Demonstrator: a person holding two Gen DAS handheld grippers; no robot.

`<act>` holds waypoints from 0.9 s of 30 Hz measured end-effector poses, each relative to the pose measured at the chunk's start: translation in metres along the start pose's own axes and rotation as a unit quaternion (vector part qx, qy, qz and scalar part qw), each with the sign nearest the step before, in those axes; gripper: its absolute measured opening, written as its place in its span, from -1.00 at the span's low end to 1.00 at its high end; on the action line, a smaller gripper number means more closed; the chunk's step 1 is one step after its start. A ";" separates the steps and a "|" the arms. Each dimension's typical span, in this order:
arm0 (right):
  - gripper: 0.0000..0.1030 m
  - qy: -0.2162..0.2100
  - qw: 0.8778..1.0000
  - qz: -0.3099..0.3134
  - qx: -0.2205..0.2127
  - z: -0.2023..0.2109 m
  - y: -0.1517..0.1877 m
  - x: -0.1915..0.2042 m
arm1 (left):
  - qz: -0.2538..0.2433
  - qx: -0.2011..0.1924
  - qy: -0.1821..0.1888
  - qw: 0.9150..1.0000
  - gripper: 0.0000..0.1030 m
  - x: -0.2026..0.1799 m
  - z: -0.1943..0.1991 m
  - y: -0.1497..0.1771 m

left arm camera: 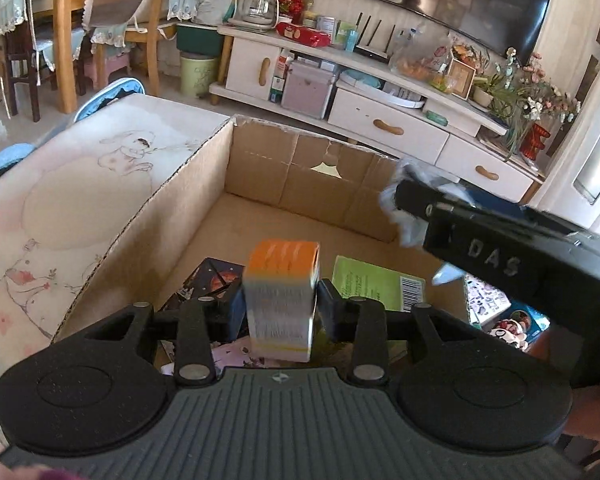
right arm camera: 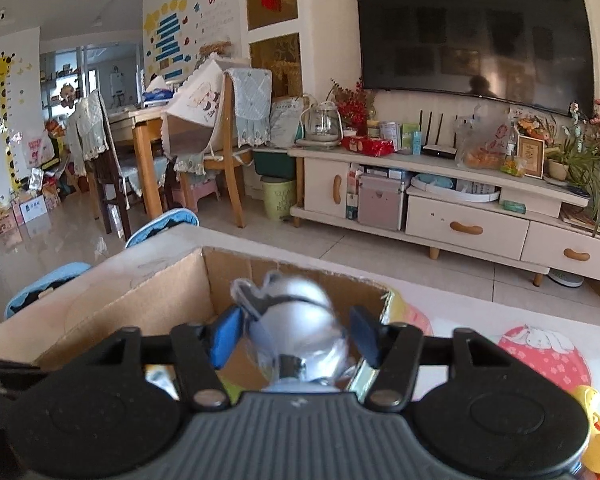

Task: Organize rigid objects
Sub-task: 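Carry both objects over the cardboard box and open both tools to drop them, then move both tools back from the cardboard box to the pile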

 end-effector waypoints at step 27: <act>0.69 0.141 0.987 -0.066 -0.041 0.109 0.053 -0.059 | -0.009 -0.017 0.022 1.000 1.00 -0.017 0.014 0.007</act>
Point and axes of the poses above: each gripper's, at about its wrist camera, not at the fingertips, and z roughly against the way its jaws point, x to its left, y to its underside, the point moved 9 cm from there along -z, roughly the way its jaws point, and after that the axes turned 10 degrees about z, right-handed, at the moved point
